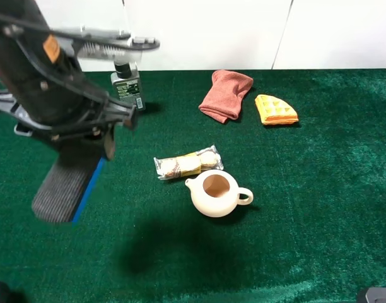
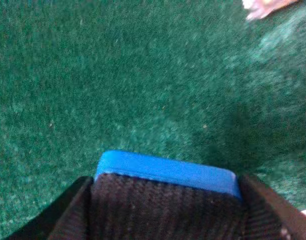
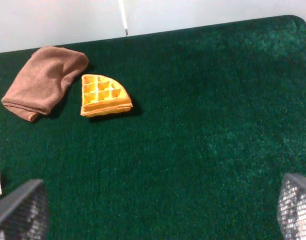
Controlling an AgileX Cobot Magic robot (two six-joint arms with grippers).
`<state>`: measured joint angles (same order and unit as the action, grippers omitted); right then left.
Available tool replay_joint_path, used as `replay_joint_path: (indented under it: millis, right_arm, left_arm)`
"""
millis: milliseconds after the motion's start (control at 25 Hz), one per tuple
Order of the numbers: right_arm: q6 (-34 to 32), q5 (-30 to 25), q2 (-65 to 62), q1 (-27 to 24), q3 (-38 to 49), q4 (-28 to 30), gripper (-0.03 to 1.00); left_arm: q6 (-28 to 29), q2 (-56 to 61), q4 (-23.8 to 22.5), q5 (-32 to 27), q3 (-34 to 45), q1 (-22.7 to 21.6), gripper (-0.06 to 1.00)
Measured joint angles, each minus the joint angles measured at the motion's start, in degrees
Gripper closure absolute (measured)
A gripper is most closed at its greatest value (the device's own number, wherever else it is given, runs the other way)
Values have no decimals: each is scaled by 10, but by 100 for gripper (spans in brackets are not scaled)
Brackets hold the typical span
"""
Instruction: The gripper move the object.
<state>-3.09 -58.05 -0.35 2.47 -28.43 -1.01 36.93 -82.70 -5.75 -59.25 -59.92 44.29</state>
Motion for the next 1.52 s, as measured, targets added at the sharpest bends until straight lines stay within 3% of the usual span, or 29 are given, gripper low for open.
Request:
replay_joint_path:
  millis: [560,1000,1520]
  right_arm:
    - [0,0,0,0,0,0,27]
    - [0,0,0,0,0,0,27]
    - [0,0,0,0,0,0,27]
  left_arm:
    - [-73,0,-56,-23,-56,-142,35]
    - [-125,-31,-63,57,-56,-249,35]
    - [-128,-130,-89,137,-124,-304,35]
